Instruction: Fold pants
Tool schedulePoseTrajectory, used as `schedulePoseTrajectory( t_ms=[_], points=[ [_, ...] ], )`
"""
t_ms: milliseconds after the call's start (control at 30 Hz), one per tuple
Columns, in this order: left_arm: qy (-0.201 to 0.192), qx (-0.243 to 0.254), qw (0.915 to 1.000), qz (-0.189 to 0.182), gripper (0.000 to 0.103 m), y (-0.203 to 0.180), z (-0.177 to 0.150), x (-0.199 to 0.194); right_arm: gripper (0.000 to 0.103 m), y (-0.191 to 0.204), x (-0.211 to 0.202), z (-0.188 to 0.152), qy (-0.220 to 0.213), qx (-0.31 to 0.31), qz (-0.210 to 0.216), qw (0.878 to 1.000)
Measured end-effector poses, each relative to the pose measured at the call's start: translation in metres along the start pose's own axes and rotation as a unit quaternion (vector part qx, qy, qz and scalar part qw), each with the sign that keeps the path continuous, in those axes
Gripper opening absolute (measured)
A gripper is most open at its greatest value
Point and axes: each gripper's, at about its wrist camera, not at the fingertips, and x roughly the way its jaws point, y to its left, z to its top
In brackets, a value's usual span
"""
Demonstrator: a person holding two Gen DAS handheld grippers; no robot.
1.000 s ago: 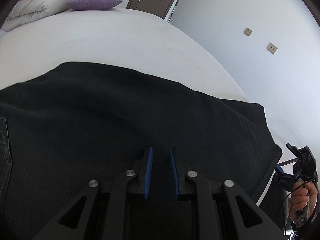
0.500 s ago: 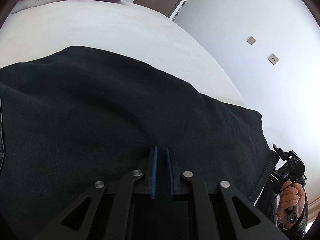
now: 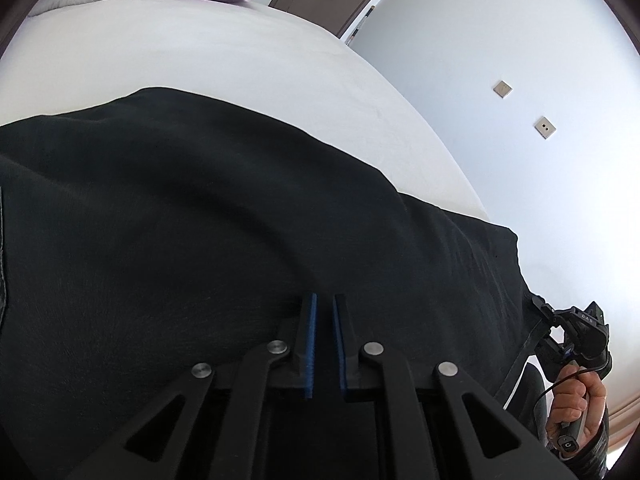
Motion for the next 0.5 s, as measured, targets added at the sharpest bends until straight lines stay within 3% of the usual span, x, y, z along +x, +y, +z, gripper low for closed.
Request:
schedulePoseTrajectory(
  t_ms=[100,133,167,200,233,267,367,500],
  points=[
    [-0.004,-0.02,0.9997,-0.013,0.01,0.005,0.0,-0.005,0.009,0.048,0.005,-0.013,0.006,-0.108,-0.025,0.994],
    [-0.006,-0.028,0.9994,-0.017,0.014,0.006,-0.001,-0.007,0.009,0.065,0.007,-0.023,0.01,-0.152,-0.035,0.988],
    [-0.008,-0.034,0.9991,-0.024,0.024,0.006,-0.001,-0.009,0.009,0.089,0.015,-0.039,0.016,-0.212,-0.046,0.976],
    [-0.009,-0.035,0.9989,-0.031,0.031,0.005,-0.001,-0.011,0.009,0.108,0.018,-0.056,0.022,-0.265,-0.055,0.962],
    [-0.01,-0.035,0.9986,-0.038,0.046,0.002,-0.001,-0.013,0.009,0.125,0.025,-0.076,0.03,-0.321,-0.068,0.944],
    [-0.012,-0.035,0.9984,-0.044,0.062,0.0,0.0,-0.015,0.009,0.144,0.036,-0.104,0.042,-0.392,-0.086,0.915],
    [-0.02,-0.041,0.9972,-0.06,0.092,-0.009,0.002,-0.02,0.009,0.165,0.068,-0.173,0.066,-0.524,-0.119,0.841],
    [-0.009,-0.064,0.9947,-0.079,0.095,-0.01,0.004,-0.013,0.009,0.158,0.089,-0.219,0.094,-0.581,-0.144,0.796]
  ],
)
